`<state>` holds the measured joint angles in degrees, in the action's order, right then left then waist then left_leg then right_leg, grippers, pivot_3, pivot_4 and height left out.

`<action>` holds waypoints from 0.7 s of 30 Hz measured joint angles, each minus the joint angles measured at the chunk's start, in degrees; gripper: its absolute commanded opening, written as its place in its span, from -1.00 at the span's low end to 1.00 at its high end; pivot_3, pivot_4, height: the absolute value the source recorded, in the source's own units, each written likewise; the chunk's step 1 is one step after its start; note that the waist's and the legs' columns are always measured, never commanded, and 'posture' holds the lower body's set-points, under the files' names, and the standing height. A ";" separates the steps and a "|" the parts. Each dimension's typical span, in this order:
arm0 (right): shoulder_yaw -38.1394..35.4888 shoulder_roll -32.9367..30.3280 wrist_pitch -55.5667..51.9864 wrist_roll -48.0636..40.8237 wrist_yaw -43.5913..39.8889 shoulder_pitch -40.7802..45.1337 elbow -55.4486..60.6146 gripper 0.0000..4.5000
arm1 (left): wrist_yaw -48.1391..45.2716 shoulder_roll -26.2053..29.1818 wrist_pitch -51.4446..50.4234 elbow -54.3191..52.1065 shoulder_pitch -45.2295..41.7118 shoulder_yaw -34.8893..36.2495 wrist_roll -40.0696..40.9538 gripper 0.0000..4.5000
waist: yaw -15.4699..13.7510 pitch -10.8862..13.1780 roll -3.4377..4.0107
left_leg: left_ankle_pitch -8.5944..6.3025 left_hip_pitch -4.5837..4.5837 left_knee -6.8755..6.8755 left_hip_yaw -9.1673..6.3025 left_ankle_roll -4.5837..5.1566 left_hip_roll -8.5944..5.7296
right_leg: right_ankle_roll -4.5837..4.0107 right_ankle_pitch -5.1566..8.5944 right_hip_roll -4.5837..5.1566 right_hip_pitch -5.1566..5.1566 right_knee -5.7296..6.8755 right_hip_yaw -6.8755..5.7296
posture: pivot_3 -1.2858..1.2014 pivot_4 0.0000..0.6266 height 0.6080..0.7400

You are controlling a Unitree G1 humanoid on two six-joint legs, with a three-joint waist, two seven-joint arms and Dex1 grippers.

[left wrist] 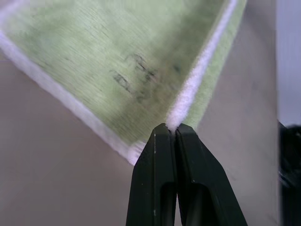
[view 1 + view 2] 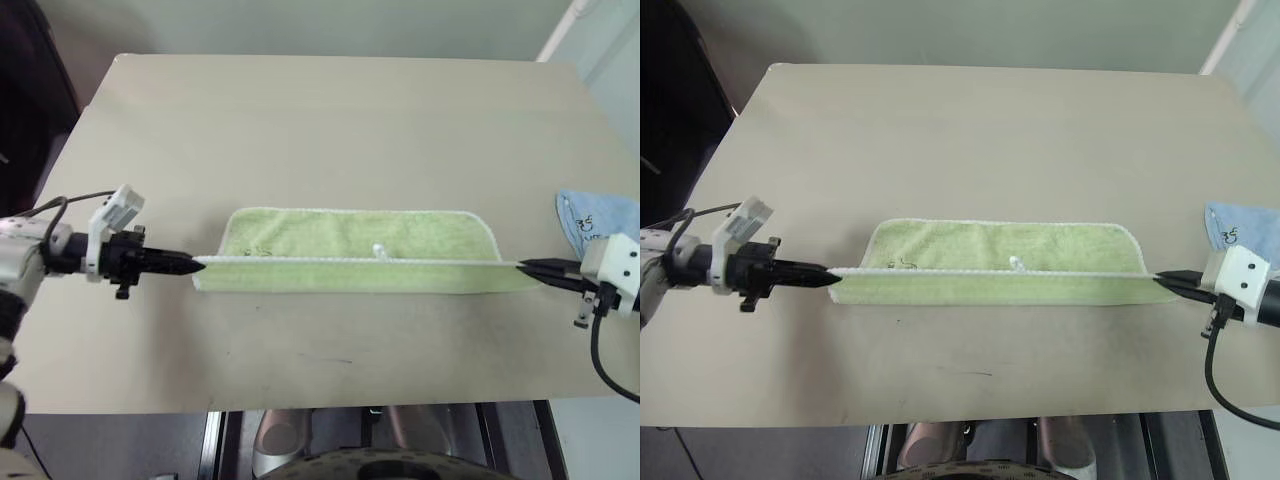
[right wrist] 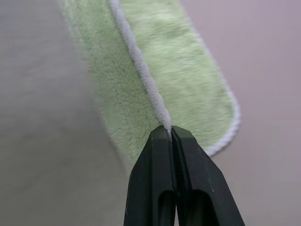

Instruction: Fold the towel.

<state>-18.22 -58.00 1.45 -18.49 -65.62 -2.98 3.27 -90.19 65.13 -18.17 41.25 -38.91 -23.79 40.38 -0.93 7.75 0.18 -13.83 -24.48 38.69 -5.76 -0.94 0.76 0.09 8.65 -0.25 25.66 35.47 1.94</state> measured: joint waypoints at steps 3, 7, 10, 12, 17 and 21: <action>2.46 1.78 1.01 2.03 1.92 3.71 -2.85 -1.00 | 0.35 -5.23 4.43 7.19 -4.13 3.52 -4.23 -0.99 | -0.06 0.00 0.00 | 0.02 0.01 -0.01 0.00 0.02 0.01 | 0.00 -0.02 0.00 0.00 0.01 -0.01 | 0.03 -0.52 1.00; 5.62 4.90 2.20 5.00 5.71 8.09 -6.89 -1.00 | 0.50 -10.35 9.82 14.45 -7.72 8.30 -9.40 -0.99 | -0.07 0.00 0.01 | 0.05 0.03 -0.01 0.03 0.07 0.01 | 0.25 -0.19 0.02 -0.01 0.00 -0.02 | 0.03 -0.52 1.00; 7.69 7.77 4.03 7.84 8.98 11.21 -10.78 -1.00 | 0.46 -13.31 11.82 18.22 -9.23 10.07 -13.28 -0.99 | -0.04 0.00 0.01 | 0.09 0.04 0.00 0.05 0.15 0.01 | 0.40 -0.35 0.04 -0.04 -0.05 -0.02 | 0.03 -0.52 1.00; 9.00 9.00 5.42 9.47 10.37 12.83 -13.13 -1.00 | 0.45 -14.40 12.43 20.24 -9.65 11.32 -15.34 -0.99 | 0.00 0.00 0.00 | 0.11 0.05 0.00 0.05 0.18 0.01 | 0.48 -0.45 0.04 -0.04 -0.07 -0.03 | 0.03 -0.52 1.00; 10.98 11.47 8.48 12.22 13.69 17.72 -18.66 -1.00 | 0.43 -16.41 13.51 22.56 -10.45 14.28 -19.19 -0.99 | 0.06 0.00 0.01 | 0.21 0.05 0.01 0.08 0.33 0.00 | 0.36 -0.55 0.06 -0.06 -0.10 -0.03 | 0.03 -0.52 1.00; 11.57 13.11 9.87 13.20 15.54 19.58 -20.67 -1.00 | 0.43 -17.19 14.50 23.39 -10.46 16.23 -21.26 -0.99 | -0.01 0.00 0.01 | 0.26 0.07 0.01 0.08 0.39 0.00 | 0.27 -0.55 0.07 -0.11 -0.14 -0.02 | 0.03 -0.52 1.00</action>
<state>-6.64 -44.89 11.32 -5.29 -50.08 16.60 -17.39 -89.76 47.94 -3.68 64.63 -49.37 -7.56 19.13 -0.94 7.76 0.19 -13.58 -24.41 38.70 -5.68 -0.55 0.77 0.36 8.10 -0.18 25.55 35.33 1.92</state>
